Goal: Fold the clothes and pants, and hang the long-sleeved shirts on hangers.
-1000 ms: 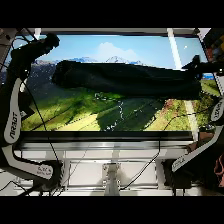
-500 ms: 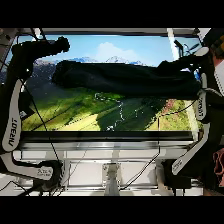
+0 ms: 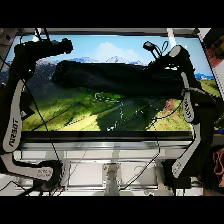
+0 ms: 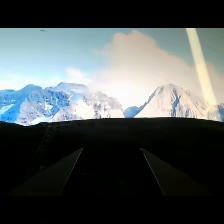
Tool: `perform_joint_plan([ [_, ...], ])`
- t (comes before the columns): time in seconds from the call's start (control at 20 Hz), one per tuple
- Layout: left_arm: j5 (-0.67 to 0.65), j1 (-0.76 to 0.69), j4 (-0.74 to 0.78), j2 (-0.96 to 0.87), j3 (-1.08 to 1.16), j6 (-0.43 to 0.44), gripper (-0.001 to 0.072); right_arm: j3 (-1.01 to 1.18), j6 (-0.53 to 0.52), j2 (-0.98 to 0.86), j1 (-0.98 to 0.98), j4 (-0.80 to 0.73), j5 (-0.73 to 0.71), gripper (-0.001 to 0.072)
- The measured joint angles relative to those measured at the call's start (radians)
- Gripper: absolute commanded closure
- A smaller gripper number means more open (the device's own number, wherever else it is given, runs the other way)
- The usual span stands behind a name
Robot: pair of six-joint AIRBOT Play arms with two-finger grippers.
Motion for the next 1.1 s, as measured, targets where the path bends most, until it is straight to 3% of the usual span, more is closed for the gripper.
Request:
perform_joint_plan([
  [0.5,0.0,0.0,0.0,0.0,0.0,0.01,0.0289,0.0,-0.043,-0.079,0.056,-0.063,-0.042,0.0278],
  [0.55,0.0,0.0,0.0,0.0,0.0,0.011,0.0289,0.0,-0.044,-0.085,0.059,-0.067,-0.047,0.0397],
  [0.6,0.0,0.0,0.0,0.0,0.0,0.013,0.0289,0.0,-0.044,-0.089,0.061,-0.068,-0.053,0.06],
  [0.65,0.001,0.0,0.0,0.0,0.0,0.013,0.0289,0.0,-0.045,-0.092,0.062,-0.069,-0.057,0.0692],
  [0.9,0.0,-0.001,0.0,0.0,0.0,0.013,0.0289,0.03,-0.022,-0.093,0.065,-0.115,-0.072,0.0696],
  [1.1,0.0,0.0,0.0,0.0,0.0,0.013,0.0289,0.045,0.103,-0.077,0.065,-0.19,-0.189,0.0696],
])
